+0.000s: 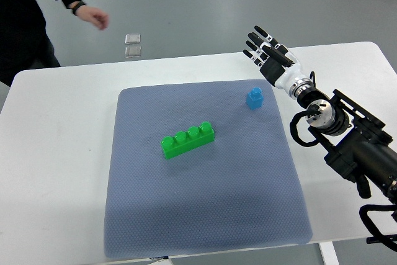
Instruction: Stack blue block on green block with right hand
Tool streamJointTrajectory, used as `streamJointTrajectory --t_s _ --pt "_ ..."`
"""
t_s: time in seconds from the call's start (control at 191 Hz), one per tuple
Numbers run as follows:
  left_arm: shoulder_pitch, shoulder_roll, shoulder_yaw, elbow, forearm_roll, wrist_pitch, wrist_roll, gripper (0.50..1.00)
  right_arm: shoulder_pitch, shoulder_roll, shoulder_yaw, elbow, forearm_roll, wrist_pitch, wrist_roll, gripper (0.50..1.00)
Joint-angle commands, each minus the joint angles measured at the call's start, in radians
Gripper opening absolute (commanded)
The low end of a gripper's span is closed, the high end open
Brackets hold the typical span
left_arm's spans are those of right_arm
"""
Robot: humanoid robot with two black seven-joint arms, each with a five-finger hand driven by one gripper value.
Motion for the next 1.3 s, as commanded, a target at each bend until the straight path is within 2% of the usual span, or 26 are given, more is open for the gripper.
streamJointTrajectory --t_s 0.0,0.403,0.487,0.544,0.597,0.602,0.68,0.78,0.921,0.973,0.978,0.999,1.083,1.088,1.109,1.162,1.167,1.292 --pt "0.0 0.0 0.002 -0.002 0.0 0.0 0.0 1.0 0.0 0.0 0.0 0.0 0.0 0.0 0.0 0.924" --pt "0.0 0.0 0.0 0.001 0.0 0.0 0.0 1.0 0.02 -0.02 0.0 0.008 -0.025 0.009 -0.003 0.924" --pt "0.0 0.0 0.0 0.001 0.0 0.0 0.0 1.0 0.06 -0.066 -0.011 0.018 -0.069 0.069 -0.009 0.924" --pt "0.0 0.0 -0.002 0.001 0.0 0.0 0.0 1.0 0.109 -0.11 -0.081 0.023 -0.138 0.133 -0.037 0.924" --pt "0.0 0.0 -0.002 0.001 0.0 0.0 0.0 1.0 0.109 -0.11 -0.081 0.023 -0.138 0.133 -0.037 0.924" --pt "0.0 0.0 -0.002 0.001 0.0 0.0 0.0 1.0 0.18 -0.167 -0.194 0.031 -0.217 0.179 -0.057 0.924" --pt "0.0 0.0 -0.002 0.0 0.0 0.0 0.0 1.0 0.302 -0.256 -0.433 0.058 -0.368 0.242 -0.061 0.924" --pt "-0.002 0.0 -0.005 -0.002 0.0 0.0 0.0 1.0 0.537 -0.356 -0.774 0.129 -0.607 0.321 -0.06 0.924" --pt "-0.002 0.0 -0.002 -0.006 0.0 0.0 0.0 1.0 0.827 -0.393 -1.121 0.221 -0.814 0.425 -0.061 0.924" --pt "-0.002 0.0 -0.002 -0.006 0.0 0.0 0.0 1.0 0.827 -0.393 -1.121 0.221 -0.815 0.425 -0.061 0.924" --pt "-0.002 0.0 -0.002 -0.006 0.0 0.0 0.0 1.0 0.915 -0.388 -1.212 0.25 -0.846 0.45 -0.061 0.924" --pt "-0.002 0.0 0.0 -0.006 0.0 0.0 0.0 1.0 0.945 -0.382 -1.241 0.259 -0.853 0.45 -0.063 0.924" --pt "-0.002 0.0 -0.002 -0.006 0.0 0.0 0.0 1.0 0.977 -0.374 -1.272 0.267 -0.853 0.45 -0.066 0.924" --pt "-0.002 0.0 -0.002 -0.008 0.002 -0.002 0.0 1.0 1.02 -0.358 -1.299 0.27 -0.85 0.45 -0.074 0.924" --pt "-0.002 0.0 -0.002 -0.008 0.0 -0.002 0.0 1.0 1.034 -0.338 -1.301 0.27 -0.844 0.45 -0.08 0.924" --pt "-0.002 0.0 -0.002 -0.008 0.0 -0.002 0.0 1.0 1.034 -0.337 -1.301 0.27 -0.844 0.45 -0.08 0.924" --pt "-0.002 0.0 -0.002 -0.008 0.0 0.0 0.0 1.0 1.043 -0.312 -1.298 0.269 -0.832 0.45 -0.093 0.924" --pt "-0.002 0.0 -0.005 -0.008 0.0 0.0 0.0 1.0 1.017 -0.271 -1.296 0.238 -0.808 0.45 -0.132 0.924"
